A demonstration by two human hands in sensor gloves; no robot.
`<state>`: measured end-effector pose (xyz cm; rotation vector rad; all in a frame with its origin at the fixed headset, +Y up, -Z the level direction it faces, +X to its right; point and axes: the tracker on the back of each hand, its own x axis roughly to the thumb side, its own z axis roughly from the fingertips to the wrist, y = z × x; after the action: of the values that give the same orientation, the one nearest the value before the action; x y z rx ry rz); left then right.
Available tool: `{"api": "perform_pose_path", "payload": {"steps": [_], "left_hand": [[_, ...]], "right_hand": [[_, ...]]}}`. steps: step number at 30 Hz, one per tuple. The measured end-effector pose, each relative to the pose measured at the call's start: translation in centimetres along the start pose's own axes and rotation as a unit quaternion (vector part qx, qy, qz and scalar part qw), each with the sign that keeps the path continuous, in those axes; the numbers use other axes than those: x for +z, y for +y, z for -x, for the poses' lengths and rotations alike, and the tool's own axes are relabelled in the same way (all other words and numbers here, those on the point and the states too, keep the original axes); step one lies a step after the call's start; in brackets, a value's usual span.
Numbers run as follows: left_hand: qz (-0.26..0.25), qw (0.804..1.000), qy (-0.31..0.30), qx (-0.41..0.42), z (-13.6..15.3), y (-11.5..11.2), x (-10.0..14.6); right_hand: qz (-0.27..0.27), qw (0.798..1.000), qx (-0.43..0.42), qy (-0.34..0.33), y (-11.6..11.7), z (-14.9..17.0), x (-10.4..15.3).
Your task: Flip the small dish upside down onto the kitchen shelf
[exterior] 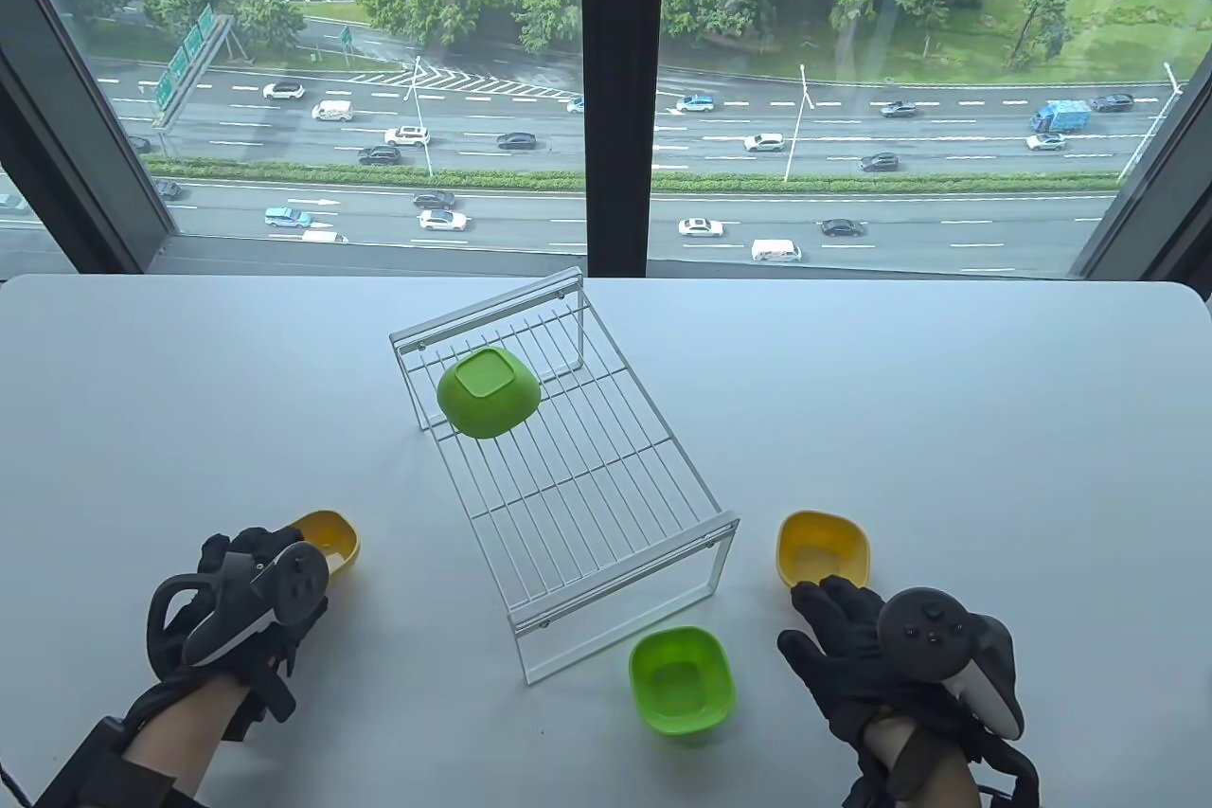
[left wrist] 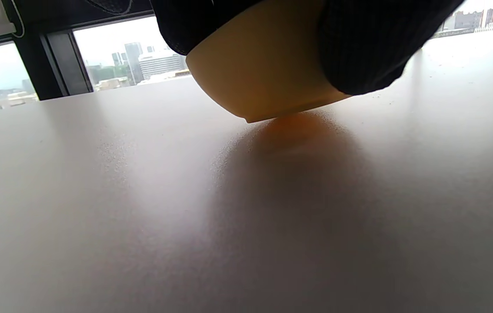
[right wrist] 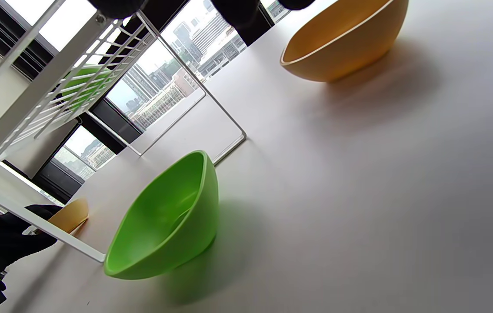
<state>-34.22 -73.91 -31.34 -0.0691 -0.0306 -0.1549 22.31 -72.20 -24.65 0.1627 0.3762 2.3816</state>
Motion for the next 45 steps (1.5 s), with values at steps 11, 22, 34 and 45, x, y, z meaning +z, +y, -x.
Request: {"api": "perform_pose_path", "payload": {"steps": [11,22,34,45], "left_hand": [[-0.036,0.999,0.0,0.02,0.2,1.6,0.6],[-0.087,0.995,-0.023,0.034,0.3,2.9,1.4],[-0.132,0.988,-0.07,0.042,-0.4,4.4,2.7],[-0.173,0.978,-0.106,0.056,-0.8,5.5,3.7]], "right_hand": [[0.002,1.0,-0.002,0.0,-0.1,0.0,0.1],[0.0,1.0,-0.005,0.0,-0.1,0.0,0.1],[-0.004,1.0,-0.011,0.006,-0.1,0.1,0.2],[-0.007,1.0,-0.01,0.009,0.0,0.1,0.2]]}}
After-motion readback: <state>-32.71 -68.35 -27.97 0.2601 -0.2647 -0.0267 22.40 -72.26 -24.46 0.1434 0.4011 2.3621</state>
